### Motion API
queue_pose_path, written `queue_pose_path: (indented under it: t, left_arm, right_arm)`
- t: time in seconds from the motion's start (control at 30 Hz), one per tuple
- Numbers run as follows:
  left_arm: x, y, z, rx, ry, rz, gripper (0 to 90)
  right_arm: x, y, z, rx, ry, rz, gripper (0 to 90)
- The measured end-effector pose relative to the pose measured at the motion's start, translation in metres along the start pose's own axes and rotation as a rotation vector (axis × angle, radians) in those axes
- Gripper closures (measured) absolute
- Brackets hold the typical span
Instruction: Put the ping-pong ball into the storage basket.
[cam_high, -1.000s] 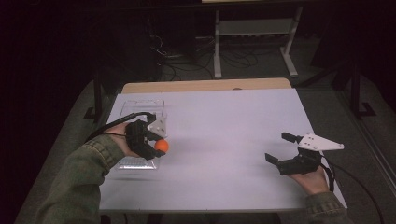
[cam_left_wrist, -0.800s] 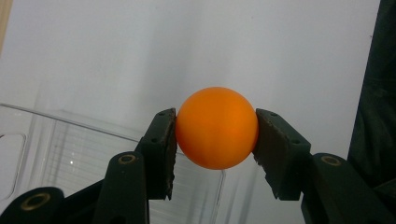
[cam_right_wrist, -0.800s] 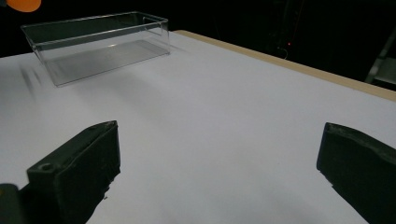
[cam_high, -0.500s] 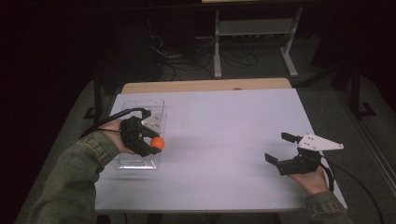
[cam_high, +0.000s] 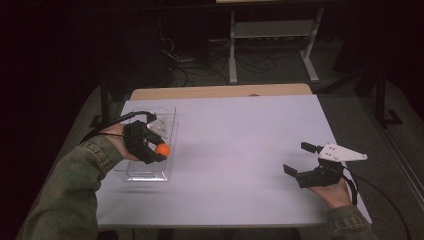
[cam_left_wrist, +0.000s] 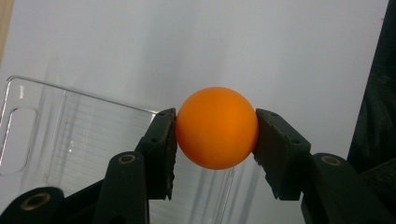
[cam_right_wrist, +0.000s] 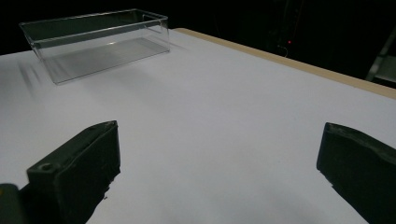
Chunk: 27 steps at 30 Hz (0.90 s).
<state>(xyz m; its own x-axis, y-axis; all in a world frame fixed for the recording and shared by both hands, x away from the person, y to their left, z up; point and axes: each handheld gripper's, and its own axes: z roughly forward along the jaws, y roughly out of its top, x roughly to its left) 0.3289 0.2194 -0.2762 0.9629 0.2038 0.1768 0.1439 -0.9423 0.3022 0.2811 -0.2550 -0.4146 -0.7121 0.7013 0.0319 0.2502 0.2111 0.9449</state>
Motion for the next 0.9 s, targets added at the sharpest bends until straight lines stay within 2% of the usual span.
queue_pose_path:
  t: [0.4,0.77,0.9]
  left_arm:
    - [0.008,-0.008,-0.002,0.021,0.000,-0.009,50.3]
    - [0.016,-0.016,-0.004,0.022,0.009,-0.038,50.4]
    - [0.018,-0.017,-0.002,0.034,0.006,-0.033,50.3]
  right_arm:
    - [0.000,0.000,0.001,0.003,0.000,-0.002,0.0]
    - [0.000,-0.001,0.001,0.004,0.001,-0.001,0.0]
    - [0.000,-0.001,0.001,0.005,0.001,-0.002,0.0]
